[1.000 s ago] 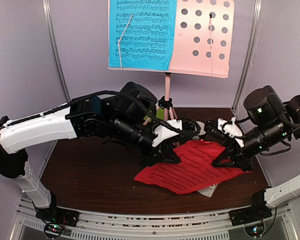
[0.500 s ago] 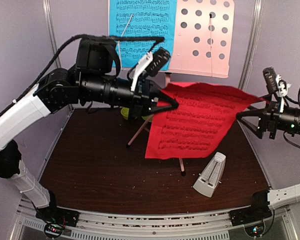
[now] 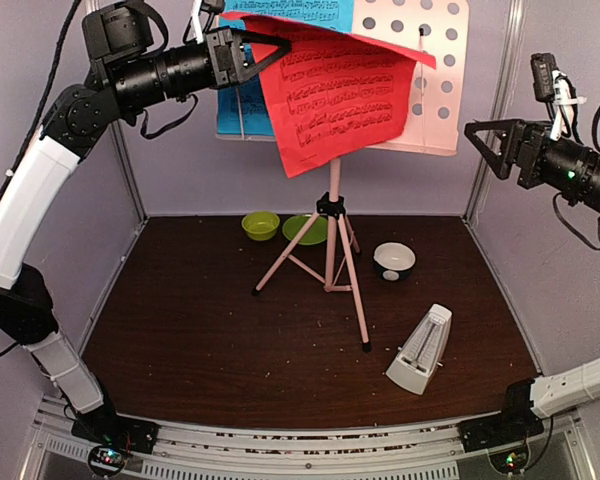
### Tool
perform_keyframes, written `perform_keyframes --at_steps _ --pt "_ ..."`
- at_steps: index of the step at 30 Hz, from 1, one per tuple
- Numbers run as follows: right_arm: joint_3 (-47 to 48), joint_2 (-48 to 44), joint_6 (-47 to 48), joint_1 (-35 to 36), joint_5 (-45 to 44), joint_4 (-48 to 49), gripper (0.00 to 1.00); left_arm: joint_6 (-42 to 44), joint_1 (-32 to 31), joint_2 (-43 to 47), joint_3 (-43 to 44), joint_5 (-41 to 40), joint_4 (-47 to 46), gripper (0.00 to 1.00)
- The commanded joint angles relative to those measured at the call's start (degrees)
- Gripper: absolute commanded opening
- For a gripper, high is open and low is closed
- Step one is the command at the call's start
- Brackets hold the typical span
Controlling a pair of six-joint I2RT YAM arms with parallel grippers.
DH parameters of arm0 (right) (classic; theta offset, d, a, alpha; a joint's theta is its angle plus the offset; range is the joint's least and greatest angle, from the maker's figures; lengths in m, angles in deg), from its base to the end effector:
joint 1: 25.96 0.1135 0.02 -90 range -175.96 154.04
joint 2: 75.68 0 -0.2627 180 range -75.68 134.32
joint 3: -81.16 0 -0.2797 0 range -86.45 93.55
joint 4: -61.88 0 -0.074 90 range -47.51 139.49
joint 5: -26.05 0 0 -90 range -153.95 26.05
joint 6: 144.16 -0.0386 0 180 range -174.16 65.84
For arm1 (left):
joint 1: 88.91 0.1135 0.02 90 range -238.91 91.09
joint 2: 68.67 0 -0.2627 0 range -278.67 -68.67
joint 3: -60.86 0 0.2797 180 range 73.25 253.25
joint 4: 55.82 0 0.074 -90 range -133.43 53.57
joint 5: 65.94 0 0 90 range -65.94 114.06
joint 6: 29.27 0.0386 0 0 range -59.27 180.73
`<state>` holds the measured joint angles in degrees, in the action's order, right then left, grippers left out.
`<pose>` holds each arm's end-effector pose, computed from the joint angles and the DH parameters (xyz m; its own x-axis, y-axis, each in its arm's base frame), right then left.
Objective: Set up the instrument practice props
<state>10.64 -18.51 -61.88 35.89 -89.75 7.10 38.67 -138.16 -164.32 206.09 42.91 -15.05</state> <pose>0.0890 0.1307 0.5509 -0.0992 0.0709 -0.9925 -0.5806 0.8059 0.1156 0.2102 -0.2630 0.6048 -0.2549 -0.2487 -0.9344 0.8952 0.3048 -0.3253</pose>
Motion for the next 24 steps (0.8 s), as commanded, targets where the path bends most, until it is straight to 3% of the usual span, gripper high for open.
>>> perform_keyframes --at_steps 1,7,13,24 --pt "3.65 2.85 0.04 -2.35 -0.31 4.39 0.72 -12.84 3.95 -1.77 1.73 -4.47 -3.16 0.0" --pt "5.44 5.63 0.74 -5.32 3.04 5.86 0.68 -12.53 4.2 -3.0 3.36 -5.83 -1.96 0.0" --pt "7.66 8.49 -1.69 -9.33 3.71 9.18 0.61 -9.92 4.12 -3.12 3.99 -6.83 -6.8 0.0" --pt "20.56 19.13 -4.28 -10.97 4.12 7.33 0.59 1.41 2.08 -4.58 5.97 -10.53 -7.17 0.0"
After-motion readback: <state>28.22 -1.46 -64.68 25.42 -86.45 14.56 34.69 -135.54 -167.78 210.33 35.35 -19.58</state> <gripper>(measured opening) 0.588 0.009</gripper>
